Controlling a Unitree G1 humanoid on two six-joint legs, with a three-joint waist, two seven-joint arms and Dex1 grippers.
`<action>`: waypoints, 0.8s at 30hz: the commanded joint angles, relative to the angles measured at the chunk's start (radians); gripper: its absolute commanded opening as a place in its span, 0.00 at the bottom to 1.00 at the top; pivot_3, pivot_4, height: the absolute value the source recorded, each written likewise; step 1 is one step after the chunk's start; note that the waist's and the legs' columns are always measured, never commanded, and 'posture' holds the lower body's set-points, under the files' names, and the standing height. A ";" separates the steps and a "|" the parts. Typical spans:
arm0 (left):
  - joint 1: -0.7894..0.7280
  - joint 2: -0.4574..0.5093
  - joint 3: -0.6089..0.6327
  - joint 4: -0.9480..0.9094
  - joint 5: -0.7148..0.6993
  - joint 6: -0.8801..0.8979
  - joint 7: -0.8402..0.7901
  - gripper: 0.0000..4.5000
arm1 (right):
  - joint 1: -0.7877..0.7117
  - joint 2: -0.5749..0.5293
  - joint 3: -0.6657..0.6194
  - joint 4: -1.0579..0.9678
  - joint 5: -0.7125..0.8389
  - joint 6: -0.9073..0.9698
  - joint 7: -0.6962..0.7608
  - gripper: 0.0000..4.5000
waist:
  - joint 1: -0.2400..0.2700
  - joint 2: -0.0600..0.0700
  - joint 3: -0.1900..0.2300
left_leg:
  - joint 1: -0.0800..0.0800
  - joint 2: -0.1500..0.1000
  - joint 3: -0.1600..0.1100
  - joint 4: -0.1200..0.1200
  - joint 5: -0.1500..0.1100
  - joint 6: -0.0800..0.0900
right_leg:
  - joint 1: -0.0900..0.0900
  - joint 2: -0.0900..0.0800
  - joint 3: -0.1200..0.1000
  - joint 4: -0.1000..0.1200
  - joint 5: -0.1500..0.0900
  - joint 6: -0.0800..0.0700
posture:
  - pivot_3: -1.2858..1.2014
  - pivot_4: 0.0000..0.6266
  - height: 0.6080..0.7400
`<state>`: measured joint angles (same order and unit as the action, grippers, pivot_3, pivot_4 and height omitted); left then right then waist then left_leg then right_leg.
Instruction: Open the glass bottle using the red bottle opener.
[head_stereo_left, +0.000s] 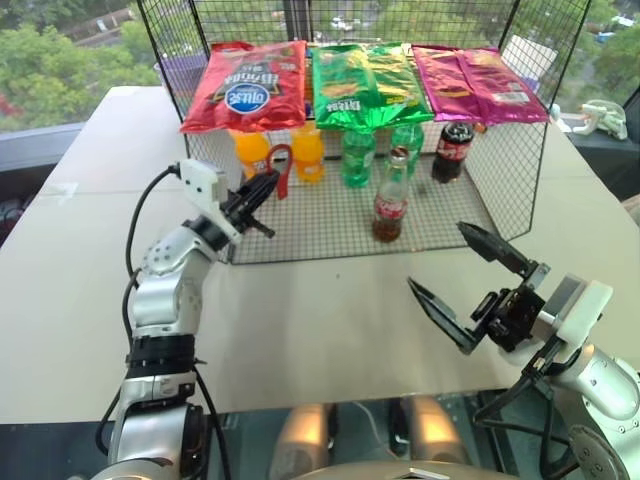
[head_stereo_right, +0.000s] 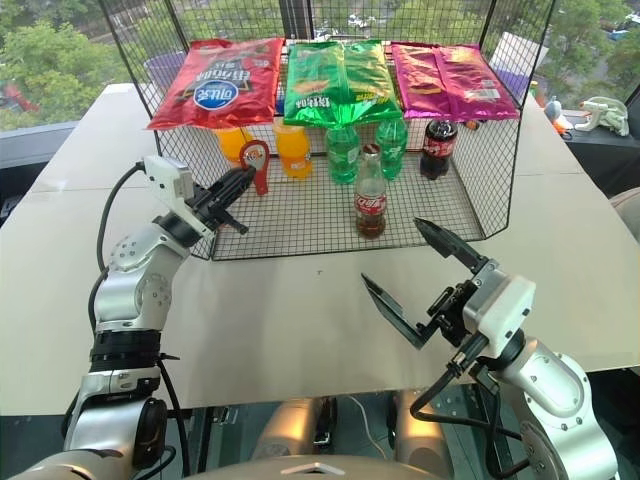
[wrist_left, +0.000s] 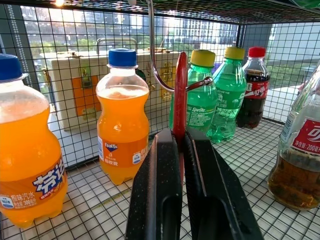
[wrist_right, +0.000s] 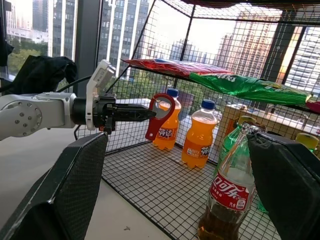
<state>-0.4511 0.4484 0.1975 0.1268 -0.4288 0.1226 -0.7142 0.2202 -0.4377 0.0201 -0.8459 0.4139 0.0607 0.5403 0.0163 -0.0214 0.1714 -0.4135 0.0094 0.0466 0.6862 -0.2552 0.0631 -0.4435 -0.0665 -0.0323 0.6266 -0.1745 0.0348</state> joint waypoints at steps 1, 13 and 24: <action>-0.004 0.017 0.013 -0.056 -0.023 0.007 -0.016 0.00 | -0.021 -0.012 -0.005 -0.027 0.021 -0.001 0.011 1.00 | 0.000 0.000 0.000 | 0.000 0.000 0.000 0.000 0.000 0.000 | 0.000 0.000 0.000 0.000 0.000 0.000 | 0.52 0.24 1.00; -0.006 0.050 0.038 -0.053 -0.086 0.049 -0.075 0.00 | -0.019 -0.017 -0.006 -0.017 0.031 -0.005 0.024 1.00 | -0.001 0.000 0.000 | 0.000 0.000 0.000 0.000 0.000 0.000 | 0.000 0.000 0.000 0.000 0.000 0.000 | 0.52 0.24 1.00; -0.003 0.089 0.063 -0.027 -0.157 0.085 -0.205 0.00 | 0.006 -0.011 0.001 -0.013 0.023 -0.022 0.029 1.00 | -0.002 0.000 0.000 | 0.000 0.000 0.000 0.000 0.000 0.000 | 0.000 0.000 0.000 0.000 0.000 0.000 | 0.52 0.24 1.00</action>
<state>-0.4471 0.5185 0.2304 0.1127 -0.5564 0.2100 -0.8905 0.2206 -0.4518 0.0224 -0.8443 0.4306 0.0609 0.5632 0.0147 -0.0217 0.1716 -0.4134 0.0095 0.0468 0.6863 -0.2552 0.0631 -0.4436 -0.0664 -0.0322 0.6266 -0.1745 0.0347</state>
